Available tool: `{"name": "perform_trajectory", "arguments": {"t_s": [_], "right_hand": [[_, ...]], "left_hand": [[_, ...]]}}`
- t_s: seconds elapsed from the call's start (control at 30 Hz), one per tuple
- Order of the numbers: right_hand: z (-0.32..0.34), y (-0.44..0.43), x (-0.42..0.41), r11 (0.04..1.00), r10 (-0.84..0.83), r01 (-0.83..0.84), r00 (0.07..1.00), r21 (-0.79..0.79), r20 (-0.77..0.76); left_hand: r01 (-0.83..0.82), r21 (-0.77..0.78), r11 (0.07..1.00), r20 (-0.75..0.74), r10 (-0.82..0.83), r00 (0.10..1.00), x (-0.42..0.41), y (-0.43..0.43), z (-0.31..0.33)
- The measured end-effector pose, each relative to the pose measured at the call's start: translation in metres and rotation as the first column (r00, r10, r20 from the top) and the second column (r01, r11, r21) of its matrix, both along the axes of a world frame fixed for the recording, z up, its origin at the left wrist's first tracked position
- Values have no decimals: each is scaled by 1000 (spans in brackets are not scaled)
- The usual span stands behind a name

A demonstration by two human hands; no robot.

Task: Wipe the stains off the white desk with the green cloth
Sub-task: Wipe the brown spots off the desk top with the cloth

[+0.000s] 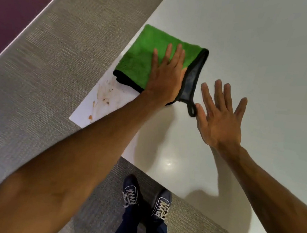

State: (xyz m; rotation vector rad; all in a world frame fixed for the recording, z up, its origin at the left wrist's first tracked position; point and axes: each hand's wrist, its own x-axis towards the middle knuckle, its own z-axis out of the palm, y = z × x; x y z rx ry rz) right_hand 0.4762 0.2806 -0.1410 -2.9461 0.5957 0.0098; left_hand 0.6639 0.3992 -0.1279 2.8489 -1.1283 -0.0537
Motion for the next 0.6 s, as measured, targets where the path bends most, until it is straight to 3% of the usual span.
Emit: {"name": "perform_trajectory", "arguments": {"t_s": [0.1, 0.23, 0.6], "right_hand": [[-3, -2, 1, 1000, 11, -11, 1000, -6, 22], [-3, 0, 1, 1000, 4, -4, 1000, 14, 18], [3, 1, 3, 997, -14, 15, 1000, 77, -11]], "left_hand": [[-204, -15, 979, 8, 204, 979, 28, -12, 1], [-353, -10, 936, -22, 353, 935, 53, 3, 3], [-472, 0, 881, -36, 472, 881, 30, 43, 10]]}}
